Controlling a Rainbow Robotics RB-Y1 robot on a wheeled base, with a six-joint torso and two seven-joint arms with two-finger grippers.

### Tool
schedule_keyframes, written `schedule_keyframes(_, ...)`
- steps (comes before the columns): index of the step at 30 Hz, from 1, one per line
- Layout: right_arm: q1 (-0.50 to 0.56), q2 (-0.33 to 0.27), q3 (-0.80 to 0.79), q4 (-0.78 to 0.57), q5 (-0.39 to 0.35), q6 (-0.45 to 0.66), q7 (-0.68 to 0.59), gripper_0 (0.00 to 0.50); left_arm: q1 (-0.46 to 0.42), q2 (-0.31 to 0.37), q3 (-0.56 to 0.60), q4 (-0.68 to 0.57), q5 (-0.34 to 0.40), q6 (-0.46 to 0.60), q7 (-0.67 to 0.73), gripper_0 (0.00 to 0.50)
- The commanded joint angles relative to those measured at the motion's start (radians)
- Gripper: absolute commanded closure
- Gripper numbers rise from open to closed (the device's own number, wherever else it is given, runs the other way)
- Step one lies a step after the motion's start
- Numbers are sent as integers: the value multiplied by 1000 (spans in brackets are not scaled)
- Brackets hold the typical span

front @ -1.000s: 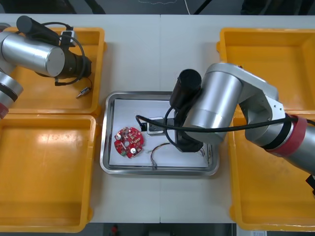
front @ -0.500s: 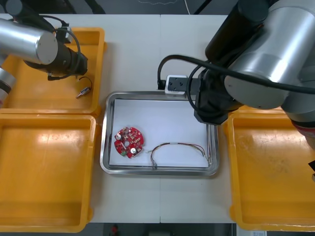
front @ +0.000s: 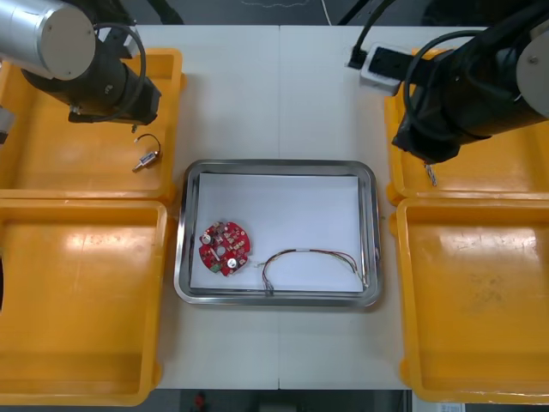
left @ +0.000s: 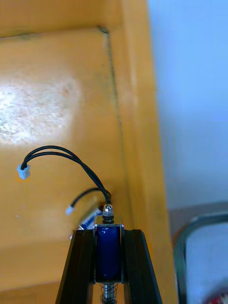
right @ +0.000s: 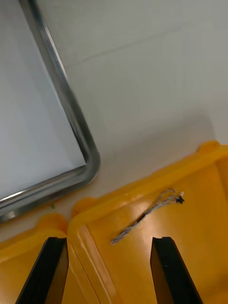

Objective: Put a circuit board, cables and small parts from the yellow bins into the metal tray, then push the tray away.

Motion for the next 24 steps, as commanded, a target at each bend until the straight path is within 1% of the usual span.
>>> schedule_keyframes(1,25,-41,-107,-13,64,3,2,0,-40,-43,18,-130,40,92,151,500)
schedule_keyframes(3,29,-41,-147,22,91,3,-4,0,-40,-58,2,-181,50,146,160,500)
schedule_keyframes(5,29,-41,-172,54,106,3,-7,0,-40,-69,-20,-211,54,174,165,500)
schedule_keyframes(9,28,-40,-222,117,150,3,-14,0,-39,-91,-81,-247,80,198,182,499)
schedule_keyframes(16,28,-35,-239,203,219,3,-34,0,-39,-114,-207,-256,53,194,205,499)
schedule_keyframes(19,28,-12,-248,258,250,3,-50,0,-33,-120,-276,-248,27,169,215,499)
schedule_keyframes(22,28,8,-262,296,264,3,-62,0,-28,-120,-316,-239,7,144,221,499)
schedule_keyframes(24,23,28,-271,333,282,3,-116,0,-19,-120,-341,-219,-3,103,229,500)
